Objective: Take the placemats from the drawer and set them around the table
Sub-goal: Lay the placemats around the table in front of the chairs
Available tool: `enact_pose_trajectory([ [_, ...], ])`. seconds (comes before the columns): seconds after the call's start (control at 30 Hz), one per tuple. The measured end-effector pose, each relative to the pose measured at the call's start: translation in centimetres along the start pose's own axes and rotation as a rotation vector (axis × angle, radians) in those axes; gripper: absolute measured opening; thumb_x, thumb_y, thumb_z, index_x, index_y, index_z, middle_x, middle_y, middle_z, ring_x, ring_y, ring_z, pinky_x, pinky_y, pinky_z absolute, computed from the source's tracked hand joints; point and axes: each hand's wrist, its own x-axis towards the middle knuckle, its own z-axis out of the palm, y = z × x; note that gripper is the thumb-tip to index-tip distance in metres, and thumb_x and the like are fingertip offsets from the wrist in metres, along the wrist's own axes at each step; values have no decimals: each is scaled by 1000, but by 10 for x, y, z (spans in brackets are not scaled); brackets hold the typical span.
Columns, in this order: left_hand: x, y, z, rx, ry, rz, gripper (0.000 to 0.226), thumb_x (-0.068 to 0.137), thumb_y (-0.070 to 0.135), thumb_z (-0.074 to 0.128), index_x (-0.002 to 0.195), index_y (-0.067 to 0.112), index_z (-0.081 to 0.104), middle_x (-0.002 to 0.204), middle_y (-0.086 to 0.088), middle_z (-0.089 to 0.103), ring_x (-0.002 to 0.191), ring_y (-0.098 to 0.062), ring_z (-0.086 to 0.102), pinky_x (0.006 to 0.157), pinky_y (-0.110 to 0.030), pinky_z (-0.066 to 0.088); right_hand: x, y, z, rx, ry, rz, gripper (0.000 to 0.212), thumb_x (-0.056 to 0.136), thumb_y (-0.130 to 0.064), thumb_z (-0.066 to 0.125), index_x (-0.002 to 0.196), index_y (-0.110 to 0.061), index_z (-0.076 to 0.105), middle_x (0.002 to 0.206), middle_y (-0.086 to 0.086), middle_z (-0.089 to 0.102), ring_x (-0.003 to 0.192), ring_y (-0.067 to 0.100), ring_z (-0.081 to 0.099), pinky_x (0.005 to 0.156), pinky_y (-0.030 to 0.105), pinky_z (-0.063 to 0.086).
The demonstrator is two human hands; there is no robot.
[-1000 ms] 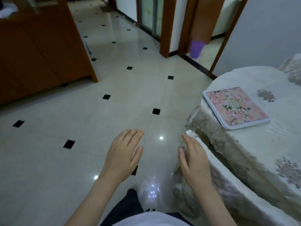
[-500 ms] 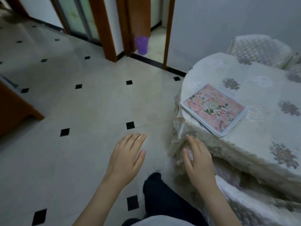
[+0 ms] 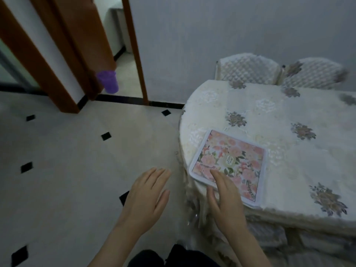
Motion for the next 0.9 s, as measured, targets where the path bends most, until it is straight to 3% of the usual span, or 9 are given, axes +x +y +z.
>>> enact_pose_trajectory([
  [0.17, 72, -12, 13, -70, -23, 177, 45, 95, 31, 38, 131, 10, 56, 129, -5, 59, 121, -21, 48, 105, -31, 31, 32, 14, 3, -24, 82, 124, 50, 98, -43, 33, 139, -18, 48, 138, -3, 53, 129, 17, 47, 106, 41, 41],
  [0.37, 155, -25, 40, -156, -148, 353, 47, 97, 35, 36, 137, 15, 50, 135, -4, 56, 127, -24, 50, 104, -43, 42, 65, 28, 11, -49, 190, 287, 51, 98, -44, 33, 139, -17, 48, 136, -3, 53, 126, 13, 47, 105, 34, 40],
  [0.57, 240, -37, 63, -195, -201, 603, 45, 97, 36, 39, 135, 16, 53, 132, -1, 58, 125, -20, 49, 106, -34, 38, 103, 36, 23, -110, 327, 468, 49, 98, -38, 35, 140, -16, 47, 133, -6, 52, 120, -1, 39, 103, 24, 33],
  [0.77, 318, -35, 101, -246, -299, 750, 46, 95, 36, 45, 133, 13, 55, 130, -2, 59, 123, -20, 50, 105, -33, 39, 127, 62, 24, -113, 415, 707, 44, 100, -31, 40, 140, -12, 47, 139, 3, 51, 129, 17, 43, 106, 30, 35],
  [0.9, 348, -38, 142, -240, -441, 680, 52, 93, 39, 40, 136, 11, 50, 134, -5, 55, 122, -20, 48, 100, -38, 45, 134, 98, 20, -170, 355, 807, 45, 100, -24, 47, 142, -11, 43, 143, 7, 46, 132, 22, 39, 108, 38, 37],
])
